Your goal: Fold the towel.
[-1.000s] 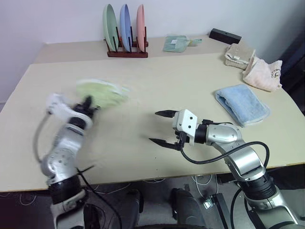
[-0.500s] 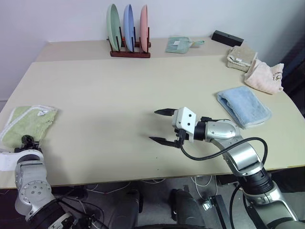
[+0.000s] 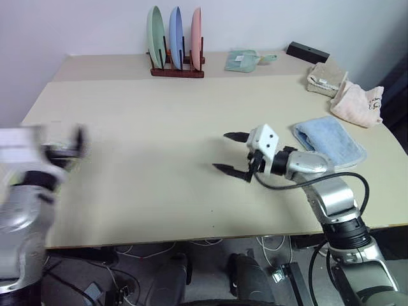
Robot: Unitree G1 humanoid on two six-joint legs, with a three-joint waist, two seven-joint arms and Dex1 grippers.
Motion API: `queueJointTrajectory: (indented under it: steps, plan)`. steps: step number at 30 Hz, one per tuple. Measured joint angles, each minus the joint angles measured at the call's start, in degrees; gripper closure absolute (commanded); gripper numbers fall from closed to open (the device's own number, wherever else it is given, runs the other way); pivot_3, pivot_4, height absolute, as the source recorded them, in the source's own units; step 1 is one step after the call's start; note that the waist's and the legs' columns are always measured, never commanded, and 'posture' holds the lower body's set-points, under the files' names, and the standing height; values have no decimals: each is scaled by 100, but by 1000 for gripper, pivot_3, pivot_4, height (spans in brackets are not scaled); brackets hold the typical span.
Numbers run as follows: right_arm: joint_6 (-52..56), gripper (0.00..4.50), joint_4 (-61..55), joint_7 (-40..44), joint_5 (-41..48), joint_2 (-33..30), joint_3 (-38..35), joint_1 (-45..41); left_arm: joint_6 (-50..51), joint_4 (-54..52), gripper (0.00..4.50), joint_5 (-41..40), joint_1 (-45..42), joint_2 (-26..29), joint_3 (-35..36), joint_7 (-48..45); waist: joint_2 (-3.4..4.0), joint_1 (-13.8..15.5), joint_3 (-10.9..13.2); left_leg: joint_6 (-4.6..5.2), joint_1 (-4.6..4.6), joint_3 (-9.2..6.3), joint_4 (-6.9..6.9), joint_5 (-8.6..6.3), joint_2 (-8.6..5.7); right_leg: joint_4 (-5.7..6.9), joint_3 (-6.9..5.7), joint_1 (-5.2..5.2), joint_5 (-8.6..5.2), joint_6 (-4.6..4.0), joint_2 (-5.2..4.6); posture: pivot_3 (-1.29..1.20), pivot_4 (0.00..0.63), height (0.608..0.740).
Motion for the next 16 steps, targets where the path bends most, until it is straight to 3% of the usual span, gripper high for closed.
queueJointTrajectory:
  steps: [2,6,16]
  plan:
    - [130,0,257,-146,14,-73,-246,39,-9,81,48,386,-37,-22,-767,-343,0,-58,2,0,-1,5,-12,0,6,4,1,-18,2,3,9,0,150,740]
    - [417,0,579,-360,177,-207,-778,328,-244,375,48,1091,-161,-82,-1531,-840,4,-121,4,-8,4,4,-48,6,20,8,1,-29,7,9,19,0,150,740]
    - [248,0,630,-380,126,-548,-1008,822,-266,774,48,1112,-345,-606,-1546,-1388,9,-150,7,-9,4,5,-46,7,20,8,1,-29,8,13,11,0,150,740]
